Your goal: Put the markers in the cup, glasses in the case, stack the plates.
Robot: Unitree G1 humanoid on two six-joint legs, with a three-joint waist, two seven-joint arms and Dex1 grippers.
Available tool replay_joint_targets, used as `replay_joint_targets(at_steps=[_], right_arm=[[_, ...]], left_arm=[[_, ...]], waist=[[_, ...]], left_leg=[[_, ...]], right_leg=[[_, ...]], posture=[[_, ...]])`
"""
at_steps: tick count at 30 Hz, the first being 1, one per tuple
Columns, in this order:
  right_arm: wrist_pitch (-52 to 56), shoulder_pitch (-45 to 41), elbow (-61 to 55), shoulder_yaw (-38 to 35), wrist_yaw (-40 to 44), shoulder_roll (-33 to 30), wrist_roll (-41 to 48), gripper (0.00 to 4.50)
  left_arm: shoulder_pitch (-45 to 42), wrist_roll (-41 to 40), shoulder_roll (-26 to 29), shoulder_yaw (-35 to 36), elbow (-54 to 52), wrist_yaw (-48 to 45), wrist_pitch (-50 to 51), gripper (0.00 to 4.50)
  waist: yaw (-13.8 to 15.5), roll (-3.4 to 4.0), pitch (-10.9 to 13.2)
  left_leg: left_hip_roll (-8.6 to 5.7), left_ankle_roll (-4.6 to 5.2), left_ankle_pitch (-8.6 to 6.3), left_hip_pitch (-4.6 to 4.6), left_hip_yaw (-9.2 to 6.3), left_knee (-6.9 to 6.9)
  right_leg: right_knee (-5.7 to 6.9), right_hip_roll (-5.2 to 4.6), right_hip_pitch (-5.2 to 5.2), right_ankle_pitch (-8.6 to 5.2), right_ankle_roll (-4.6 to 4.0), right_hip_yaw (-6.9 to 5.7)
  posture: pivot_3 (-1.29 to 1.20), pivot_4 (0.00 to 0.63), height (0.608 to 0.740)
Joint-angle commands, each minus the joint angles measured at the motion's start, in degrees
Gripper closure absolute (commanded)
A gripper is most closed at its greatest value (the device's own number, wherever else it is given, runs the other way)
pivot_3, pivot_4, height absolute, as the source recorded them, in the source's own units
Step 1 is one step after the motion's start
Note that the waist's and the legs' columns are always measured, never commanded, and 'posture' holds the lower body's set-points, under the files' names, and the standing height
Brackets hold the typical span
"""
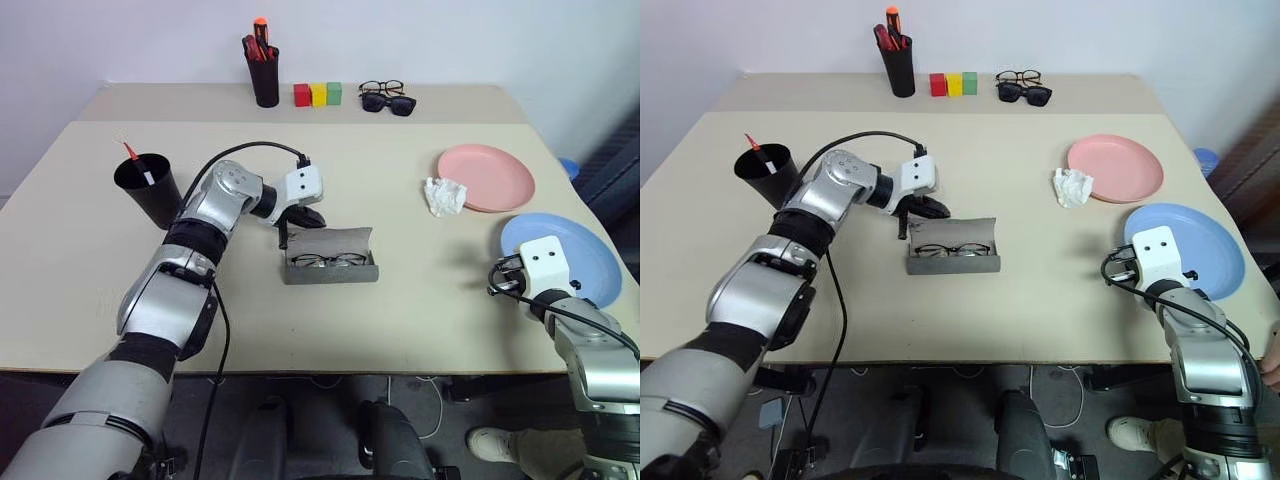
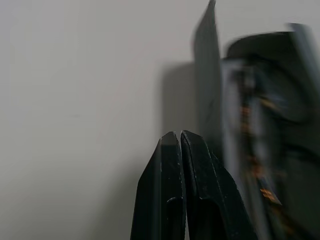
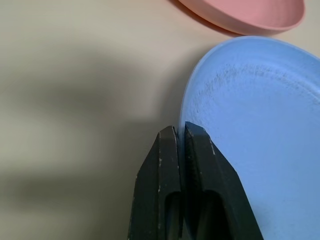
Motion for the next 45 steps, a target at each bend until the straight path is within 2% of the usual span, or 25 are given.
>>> replay_joint_targets(at_steps=[1,7,13,16,18,20,22,24,28,45], right_arm=[[-0.85,0.31,-0.5,-1.0,0.03,0.23,-0.01,4.5],[-1.26,0.02,0.26,-0.81,0.28,0.09,-0.06,4.5],[-1.26,-0.2,0.15,-1.27,0.59,-0.37,-0.06,4.5],[-1.0,0.22,-0.53,-1.62,0.89,-0.59,0.09,4.5],[-0.94,0.3,-0.62,-1.72,1.06,-0.68,0.12,4.5],[-0.88,0.23,-0.5,-1.64,1.25,-0.81,0.04,4.5],[-0.87,0.11,-0.29,-1.54,1.4,-0.93,-0.04,4.5],[-0.84,-0.05,-0.12,-1.47,1.54,-1.06,-0.11,4.5],[-0.74,-0.32,0.11,-1.51,1.94,-1.44,-0.15,4.5],[0.39,-0.42,-1.43,-2.25,1.84,-2.05,-0.47,4.5]], left_arm=[[3.22,-1.28,1.82,-0.03,-8.4,-1.88,4.11,4.43],[6.72,-2.3,3.17,-1.06,-17.03,-4.55,10.09,4.43],[6.92,-3.22,2.87,1.69,-19.32,0.9,9.06,4.43],[7.34,-11.83,0.77,6.91,-25.18,0.02,12.74,4.43],[8.77,-15.22,0.63,7.38,-29.92,-1.55,16.34,4.43],[11.44,-20.31,1.03,6.55,-37.92,-4.22,24.26,3.93],[13.4,-23.35,1.19,5.85,-43.3,-4.75,28.67,3.13],[14.65,-24.86,1.19,5.51,-46.24,-4.07,30.56,2.21],[15.27,-26.46,0.9,5.49,-48.45,-1.77,31.88,0.04],[14.86,-27.33,-0.04,3.79,-47.23,1.41,26.89,0.04]], waist=[[-0.03,0.0,0.0],[0.14,0.0,0.0],[0.16,0.0,0.0],[0.19,-0.01,0.0],[0.18,0.0,0.0],[0.03,0.09,-0.05],[-0.08,0.11,-0.07],[-0.1,0.11,-0.07],[-0.07,0.11,-0.07],[0.01,0.11,-0.07]], left_leg=[[0.0,0.0,0.0,0.01,0.0,0.0],[0.0,0.0,0.0,-0.02,-0.01,0.07],[0.0,0.0,0.0,0.01,-0.01,0.07],[0.0,0.0,0.0,-0.01,-0.02,0.07],[0.0,0.0,0.0,-0.02,-0.01,0.08],[0.0,0.0,0.0,0.0,-0.01,0.06],[0.0,0.0,0.0,0.05,-0.01,0.03],[0.0,0.01,0.01,0.08,-0.01,0.05],[0.0,0.01,0.01,0.09,-0.01,0.08],[0.0,0.01,0.01,0.1,0.01,0.07]], right_leg=[[0.02,0.0,0.0,0.0,0.0,0.0],[0.04,0.0,0.0,0.0,0.0,0.01],[0.06,0.0,0.0,0.0,-0.01,0.01],[0.06,0.0,0.0,0.0,0.0,0.02],[0.04,0.0,0.01,0.0,0.0,0.02],[0.05,0.0,0.01,0.0,0.0,0.03],[0.09,0.0,0.01,-0.01,0.01,0.06],[0.14,0.01,0.01,-0.01,0.0,0.06],[0.16,0.01,0.03,-0.02,-0.03,0.08],[0.14,0.02,0.04,-0.11,-0.19,0.09]], posture=[[0.0,0.15,0.74],[0.0,0.15,0.74],[0.0,0.15,0.74],[0.0,0.15,0.74],[0.0,0.15,0.74],[0.0,0.15,0.74],[0.0,0.15,0.74],[0.0,0.15,0.74],[0.0,0.15,0.74],[0.0,0.15,0.74]])
